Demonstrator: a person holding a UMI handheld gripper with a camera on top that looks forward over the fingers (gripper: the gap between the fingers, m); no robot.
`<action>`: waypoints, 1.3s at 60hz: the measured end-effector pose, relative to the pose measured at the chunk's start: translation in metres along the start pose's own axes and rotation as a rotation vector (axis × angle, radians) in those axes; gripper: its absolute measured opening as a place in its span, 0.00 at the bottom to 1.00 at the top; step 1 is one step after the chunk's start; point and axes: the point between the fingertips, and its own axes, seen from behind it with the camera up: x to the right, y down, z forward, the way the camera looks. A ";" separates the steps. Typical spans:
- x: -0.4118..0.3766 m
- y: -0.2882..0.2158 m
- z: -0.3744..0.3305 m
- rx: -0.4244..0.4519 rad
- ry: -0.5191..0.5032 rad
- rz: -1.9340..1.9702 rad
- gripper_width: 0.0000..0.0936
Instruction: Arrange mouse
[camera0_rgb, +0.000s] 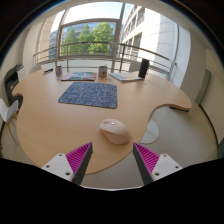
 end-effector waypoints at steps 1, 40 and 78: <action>0.003 -0.001 0.007 0.003 -0.001 -0.003 0.88; 0.023 -0.045 0.136 0.065 -0.148 0.016 0.56; 0.068 -0.299 0.048 0.406 0.081 0.128 0.45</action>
